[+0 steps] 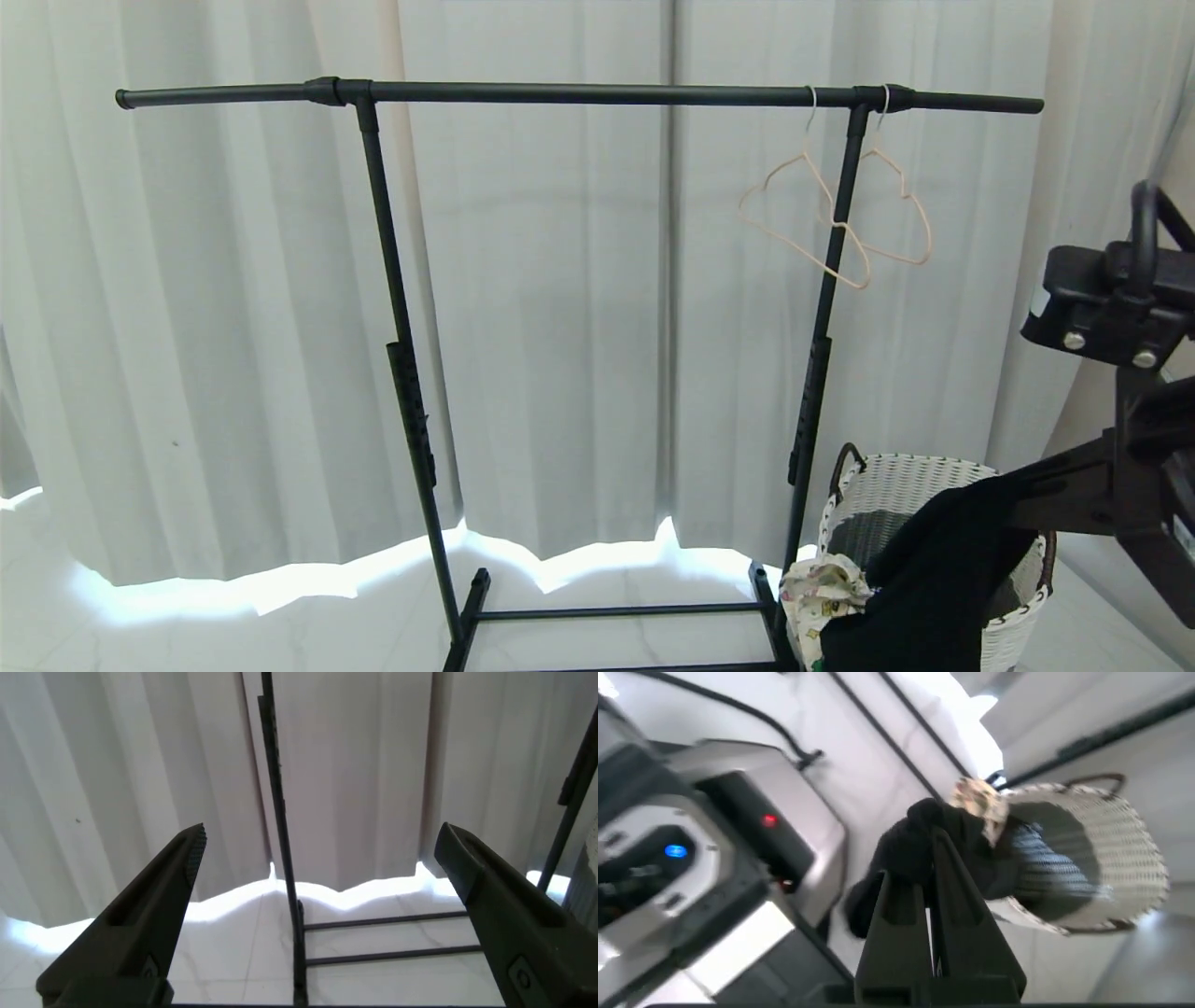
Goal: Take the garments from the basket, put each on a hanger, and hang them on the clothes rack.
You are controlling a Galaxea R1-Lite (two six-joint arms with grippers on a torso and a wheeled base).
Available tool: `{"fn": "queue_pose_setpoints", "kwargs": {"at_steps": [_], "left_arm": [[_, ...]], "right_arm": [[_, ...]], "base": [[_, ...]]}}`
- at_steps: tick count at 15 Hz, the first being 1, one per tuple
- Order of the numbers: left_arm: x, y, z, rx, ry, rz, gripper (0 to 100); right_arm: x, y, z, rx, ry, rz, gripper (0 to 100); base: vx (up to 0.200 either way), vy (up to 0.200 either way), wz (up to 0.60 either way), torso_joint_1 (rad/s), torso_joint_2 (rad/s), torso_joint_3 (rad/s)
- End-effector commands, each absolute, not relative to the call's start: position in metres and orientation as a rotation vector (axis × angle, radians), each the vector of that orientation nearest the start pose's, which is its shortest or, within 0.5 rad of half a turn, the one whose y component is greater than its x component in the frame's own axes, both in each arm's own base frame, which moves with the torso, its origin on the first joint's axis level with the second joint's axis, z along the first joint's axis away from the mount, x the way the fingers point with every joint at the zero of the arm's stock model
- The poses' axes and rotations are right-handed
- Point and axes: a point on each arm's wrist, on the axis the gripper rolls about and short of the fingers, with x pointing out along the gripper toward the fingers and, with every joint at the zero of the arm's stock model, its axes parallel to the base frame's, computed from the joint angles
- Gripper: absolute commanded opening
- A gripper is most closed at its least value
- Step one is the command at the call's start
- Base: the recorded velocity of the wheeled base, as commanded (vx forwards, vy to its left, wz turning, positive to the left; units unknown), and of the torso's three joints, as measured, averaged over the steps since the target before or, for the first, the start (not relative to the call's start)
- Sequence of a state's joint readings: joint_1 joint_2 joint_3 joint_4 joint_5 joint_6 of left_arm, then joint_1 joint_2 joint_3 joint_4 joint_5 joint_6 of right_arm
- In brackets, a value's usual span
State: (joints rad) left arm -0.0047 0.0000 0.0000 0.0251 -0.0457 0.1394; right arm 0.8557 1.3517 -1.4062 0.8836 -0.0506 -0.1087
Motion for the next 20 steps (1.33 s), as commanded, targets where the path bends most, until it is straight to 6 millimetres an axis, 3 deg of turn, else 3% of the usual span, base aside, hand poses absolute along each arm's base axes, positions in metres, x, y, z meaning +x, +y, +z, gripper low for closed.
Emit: {"fn": "queue_pose_setpoints", "kwargs": {"at_steps": [1,2,3,4,5,7,11,13,17,18,20], "left_arm": [[-0.023,-0.001,0.074,0.139,0.015,-0.052,100],[-0.023,-0.001,0.074,0.136,0.01,-0.051,100],[-0.026,-0.001,0.1,0.092,-0.086,-0.071,100],[-0.015,0.0,0.153,-0.078,-0.1,-0.169,100],[-0.003,-0.001,0.196,-0.127,-0.131,-0.221,100],[0.03,-0.009,0.225,-0.018,-0.056,-0.335,100],[0.088,-0.039,0.24,0.047,0.112,-0.555,100],[0.125,-0.073,0.245,0.017,0.222,-0.675,100],[0.181,-0.135,0.22,0.042,0.302,-0.792,100],[0.188,-0.153,0.206,0.036,0.347,-0.823,100],[0.171,-0.187,0.194,0.002,0.423,-0.942,100]], "right_arm": [[0.121,0.144,0.309,-0.457,0.734,0.842,0],[0.124,0.148,0.311,-0.449,0.735,0.855,0],[0.128,0.152,0.312,-0.446,0.734,0.86,0],[0.131,0.156,0.313,-0.44,0.737,0.868,0],[0.136,0.163,0.309,-0.434,0.758,0.873,0],[0.146,0.177,0.303,-0.419,0.765,0.876,0],[0.155,0.189,0.3,-0.379,0.775,0.862,0],[0.156,0.19,0.301,-0.359,0.77,0.856,0],[0.154,0.193,0.303,-0.297,0.769,0.842,0],[0.151,0.195,0.303,-0.275,0.779,0.842,0],[0.151,0.201,0.304,-0.248,0.753,0.851,0]], "base": [[0.0,0.0,0.0,0.0,0.0,0.0],[0.0,0.0,0.0,0.0,0.0,0.0],[0.0,0.0,0.0,0.0,0.0,0.0],[0.0,0.0,0.0,0.0,0.0,0.0],[0.0,0.0,0.0,0.0,0.0,0.0],[0.0,0.0,0.0,0.0,0.0,0.0],[0.0,0.0,0.0,0.0,0.0,0.0],[0.0,0.0,0.0,0.0,0.0,0.0],[0.0,0.0,0.0,0.0,0.0,0.0],[0.0,0.0,0.0,0.0,0.0,0.0],[0.0,0.0,0.0,0.0,0.0,0.0]]}}
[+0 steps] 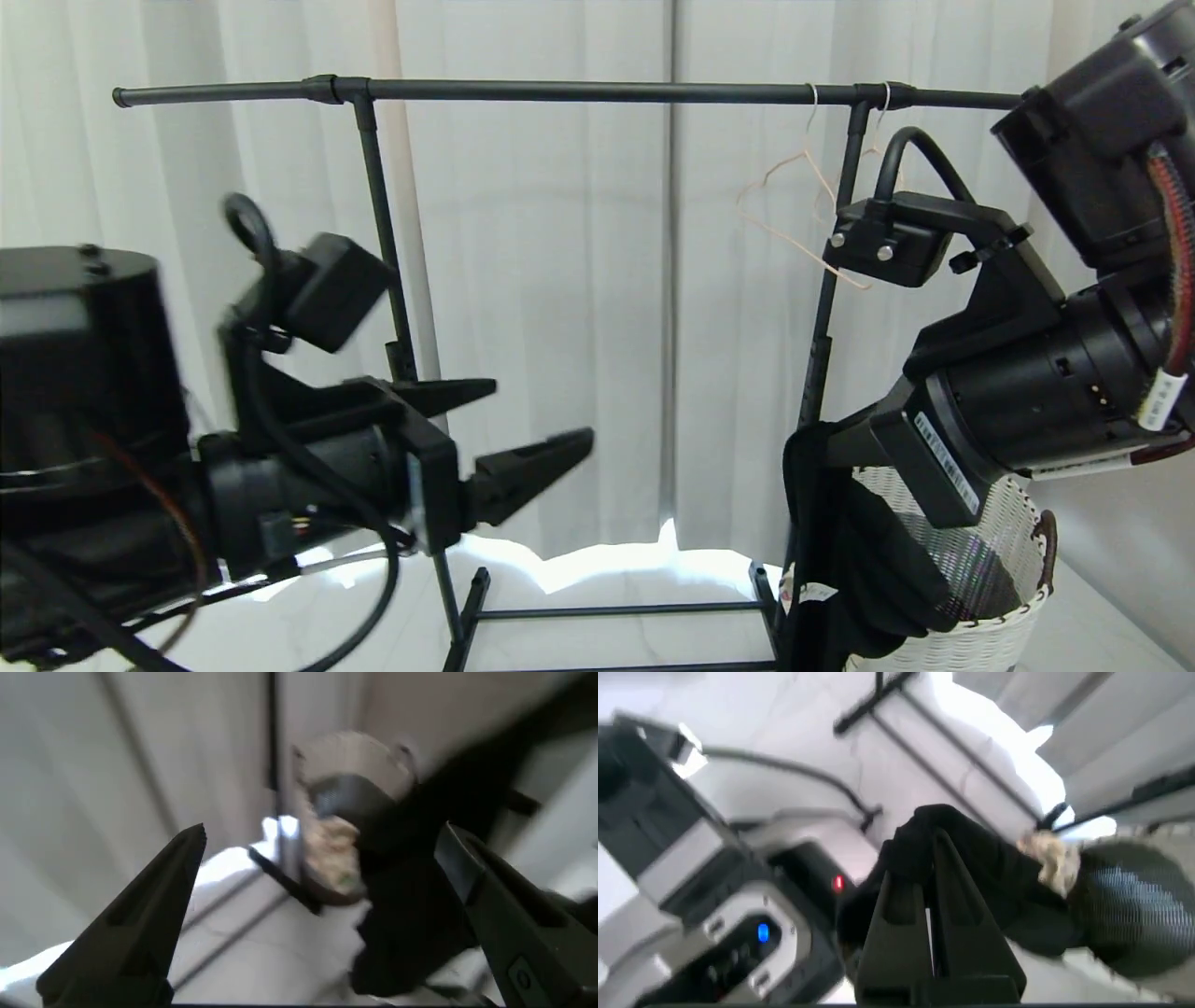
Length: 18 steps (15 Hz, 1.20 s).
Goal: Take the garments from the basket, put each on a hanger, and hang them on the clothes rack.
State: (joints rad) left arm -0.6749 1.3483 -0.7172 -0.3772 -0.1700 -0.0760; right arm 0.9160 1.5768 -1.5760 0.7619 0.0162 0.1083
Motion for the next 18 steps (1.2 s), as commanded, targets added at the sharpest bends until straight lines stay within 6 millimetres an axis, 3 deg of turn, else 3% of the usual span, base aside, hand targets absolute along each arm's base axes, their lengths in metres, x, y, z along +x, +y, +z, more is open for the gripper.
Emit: {"fn": "queue_pose_setpoints", "kwargs": {"at_steps": [1,3,6,10,14,16,18], "left_arm": [[0.16,-0.199,0.19,0.014,0.447,-1.0,100],[0.15,-0.214,0.179,0.045,0.488,-1.062,100],[0.159,-0.229,0.158,0.077,0.56,-1.052,100],[0.156,-0.237,0.149,0.091,0.586,-1.074,100],[0.189,-0.253,0.137,0.019,0.566,-0.957,100],[0.196,-0.261,0.13,-0.029,0.574,-0.898,100],[0.192,-0.256,0.119,0.001,0.608,-0.869,100]], "right_arm": [[0.154,0.203,0.304,-0.244,0.742,0.847,0],[0.155,0.205,0.304,-0.25,0.734,0.836,0],[0.154,0.203,0.305,-0.25,0.728,0.836,0],[0.153,0.203,0.305,-0.25,0.725,0.838,0],[0.152,0.204,0.307,-0.246,0.711,0.839,0],[0.151,0.202,0.308,-0.247,0.705,0.825,0],[0.151,0.201,0.308,-0.246,0.701,0.824,0]], "base": [[0.0,0.0,0.0,0.0,0.0,0.0],[0.0,0.0,0.0,0.0,0.0,0.0],[0.0,0.0,0.0,0.0,0.0,0.0],[0.0,0.0,0.0,0.0,0.0,0.0],[0.0,0.0,0.0,0.0,0.0,0.0],[0.0,0.0,0.0,0.0,0.0,0.0],[0.0,0.0,0.0,0.0,0.0,0.0]]}}
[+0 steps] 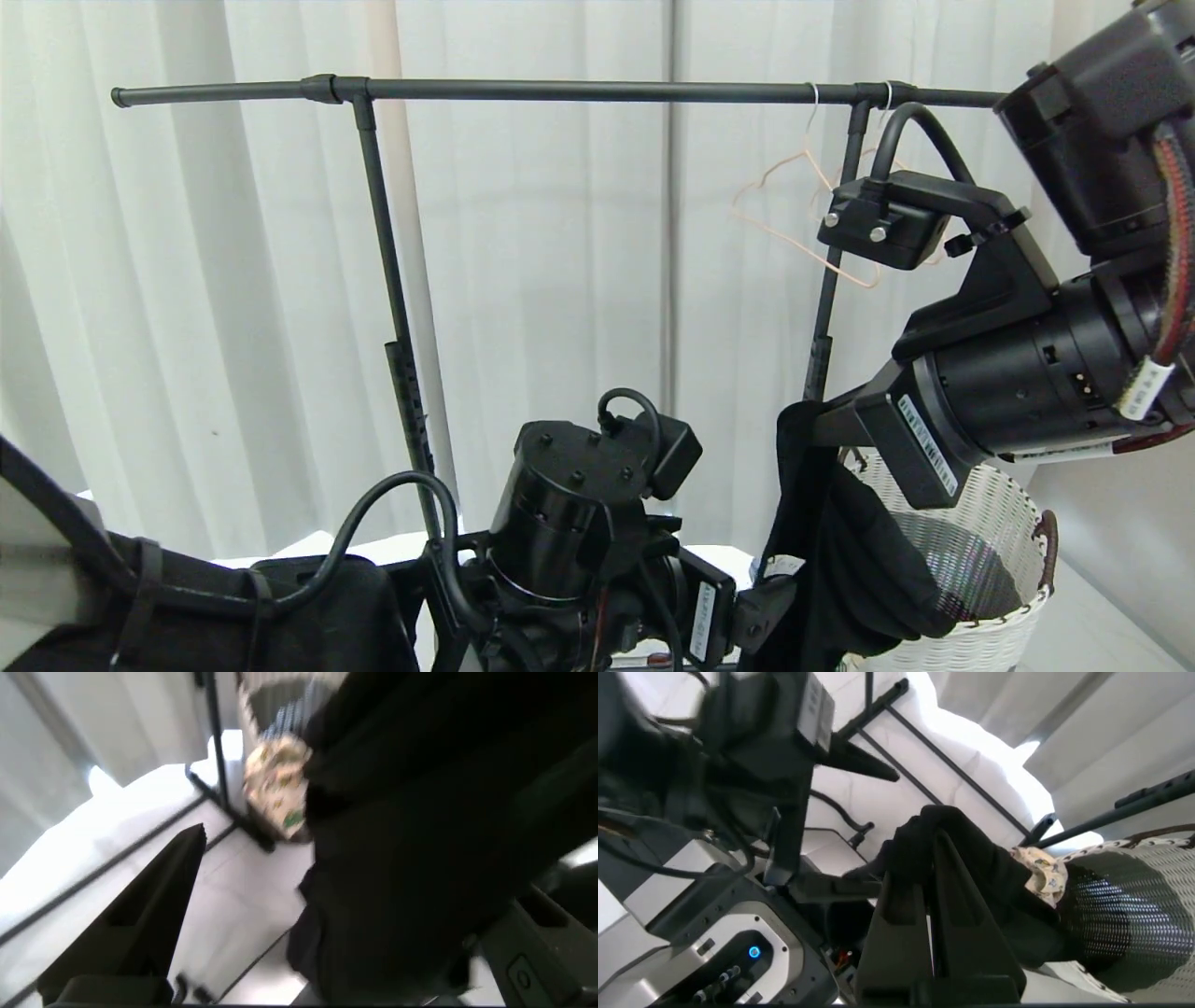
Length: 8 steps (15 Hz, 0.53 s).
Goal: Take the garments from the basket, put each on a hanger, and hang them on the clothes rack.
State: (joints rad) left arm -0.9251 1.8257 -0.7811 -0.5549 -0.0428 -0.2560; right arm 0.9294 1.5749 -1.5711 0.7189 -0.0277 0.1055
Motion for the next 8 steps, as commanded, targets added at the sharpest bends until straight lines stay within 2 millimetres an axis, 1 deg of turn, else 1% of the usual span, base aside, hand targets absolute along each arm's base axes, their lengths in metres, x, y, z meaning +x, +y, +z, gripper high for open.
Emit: {"fn": "queue_pose_setpoints", "kwargs": {"at_steps": [1,6,8], "left_arm": [[0.191,-0.253,0.114,0.018,0.619,-0.86,100],[0.184,-0.243,0.098,0.13,0.639,-0.845,100],[0.184,-0.243,0.098,0.133,0.638,-0.848,100]], "right_arm": [[0.151,0.201,0.308,-0.246,0.701,0.824,0],[0.151,0.201,0.308,-0.246,0.701,0.824,0],[0.151,0.201,0.309,-0.246,0.7,0.822,0]], "base": [[0.0,0.0,0.0,0.0,0.0,0.0],[0.0,0.0,0.0,0.0,0.0,0.0],[0.0,0.0,0.0,0.0,0.0,0.0]]}}
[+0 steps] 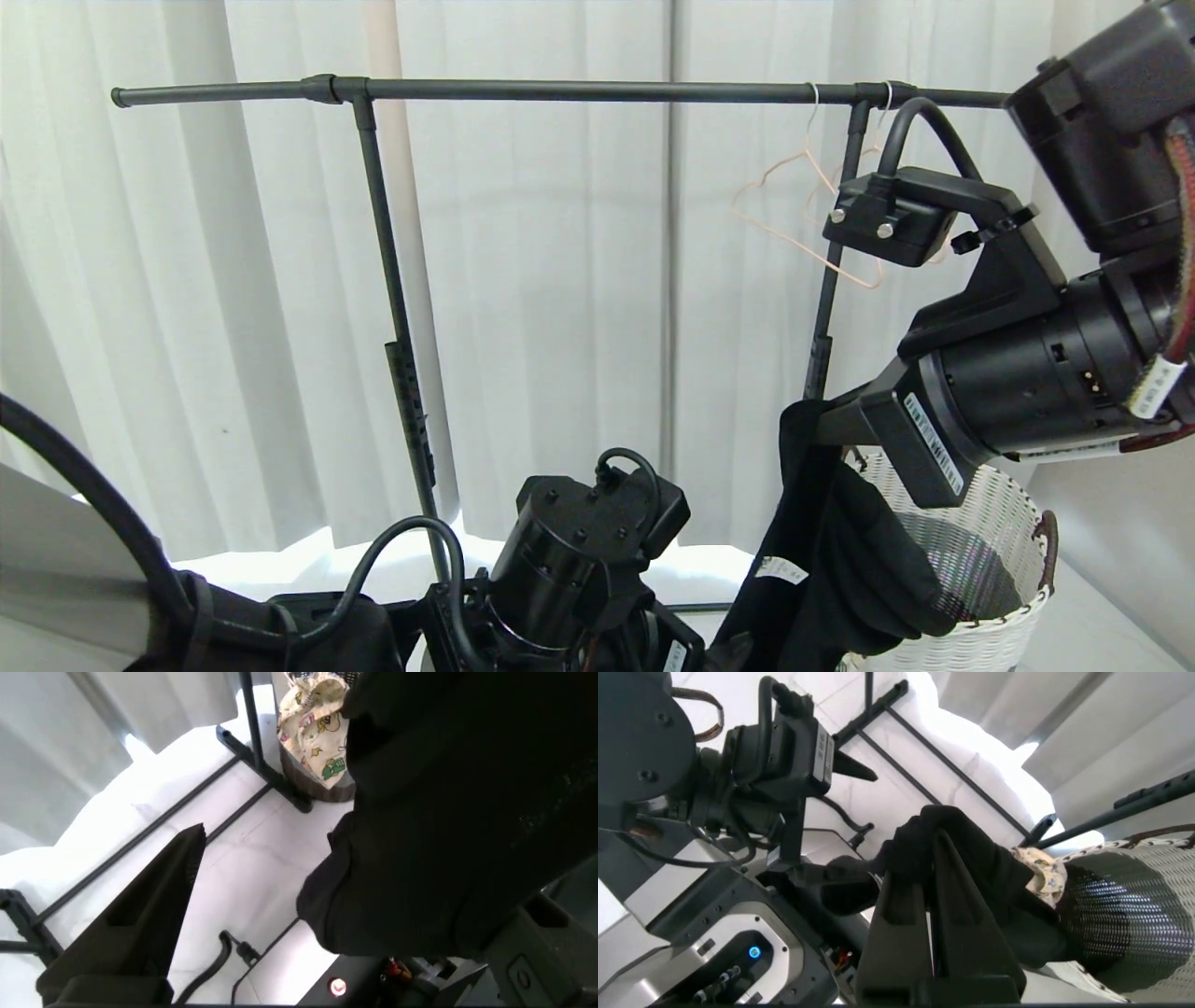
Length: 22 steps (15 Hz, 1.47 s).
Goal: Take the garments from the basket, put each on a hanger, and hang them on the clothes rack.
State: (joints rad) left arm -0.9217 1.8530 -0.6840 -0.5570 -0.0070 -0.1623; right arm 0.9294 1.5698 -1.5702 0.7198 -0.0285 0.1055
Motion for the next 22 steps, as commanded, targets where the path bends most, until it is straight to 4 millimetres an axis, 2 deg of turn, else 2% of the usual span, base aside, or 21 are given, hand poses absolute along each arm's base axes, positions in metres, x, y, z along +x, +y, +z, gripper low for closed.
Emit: {"fn": "queue_pose_setpoints", "kwargs": {"at_steps": [1,3,4,6,8,9,12,13,14,15,16,17,19,20,22], "left_arm": [[0.184,-0.243,0.099,0.132,0.637,-0.848,100],[0.184,-0.242,0.099,0.132,0.637,-0.848,100],[0.184,-0.242,0.099,0.133,0.637,-0.847,0],[0.183,-0.242,0.1,0.137,0.628,-0.831,0],[0.18,-0.239,0.101,0.161,0.602,-0.745,0],[0.176,-0.234,0.107,0.155,0.584,-0.734,0],[0.153,-0.216,0.156,0.021,0.468,-0.83,0],[0.142,-0.204,0.176,-0.012,0.427,-0.864,0],[0.126,-0.182,0.203,-0.034,0.401,-0.897,0],[0.123,-0.179,0.208,-0.036,0.399,-0.905,0],[0.105,-0.154,0.246,-0.055,0.381,-0.952,0],[0.099,-0.146,0.264,-0.06,0.376,-0.964,0],[0.097,-0.14,0.289,-0.046,0.357,-0.953,0],[0.098,-0.141,0.293,0.012,0.33,-0.943,0],[0.108,-0.141,0.285,0.203,0.299,-0.821,0]], "right_arm": [[0.15,0.2,0.309,-0.245,0.698,0.823,0],[0.15,0.2,0.309,-0.247,0.698,0.823,0],[0.15,0.2,0.309,-0.247,0.699,0.821,0],[0.15,0.199,0.308,-0.254,0.698,0.8,0],[0.148,0.195,0.301,-0.269,0.718,0.783,0],[0.146,0.193,0.296,-0.277,0.733,0.78,0],[0.139,0.183,0.295,-0.28,0.737,0.778,0],[0.137,0.181,0.297,-0.275,0.729,0.781,0],[0.137,0.181,0.299,-0.27,0.716,0.783,0],[0.137,0.181,0.3,-0.269,0.711,0.784,0],[0.139,0.184,0.302,-0.246,0.668,0.792,0],[0.141,0.186,0.304,-0.235,0.648,0.795,0],[0.143,0.188,0.306,-0.221,0.613,0.788,0],[0.144,0.188,0.306,-0.227,0.6,0.75,0],[0.145,0.187,0.304,-0.241,0.579,0.677,0]], "base": [[0.0,0.0,0.0,0.0,0.0,0.0],[0.0,0.0,0.0,0.0,0.0,0.0],[0.0,0.0,0.0,0.0,0.0,0.0],[0.0,0.0,0.0,0.0,0.0,0.0],[0.0,0.0,0.0,0.0,0.0,0.0],[0.0,0.0,0.0,0.0,0.0,0.0],[0.0,0.0,0.0,0.0,0.0,0.0],[0.0,0.0,0.0,0.0,0.0,0.0],[0.0,0.0,0.0,0.0,0.0,0.0],[0.0,0.0,0.0,0.0,0.0,0.0],[0.0,0.0,0.0,0.0,0.0,0.0],[0.0,0.0,0.0,0.0,0.0,0.0],[0.0,0.0,0.0,0.0,0.0,0.0],[0.0,0.0,0.0,0.0,0.0,0.0],[0.0,0.0,0.0,0.0,0.0,0.0]]}}
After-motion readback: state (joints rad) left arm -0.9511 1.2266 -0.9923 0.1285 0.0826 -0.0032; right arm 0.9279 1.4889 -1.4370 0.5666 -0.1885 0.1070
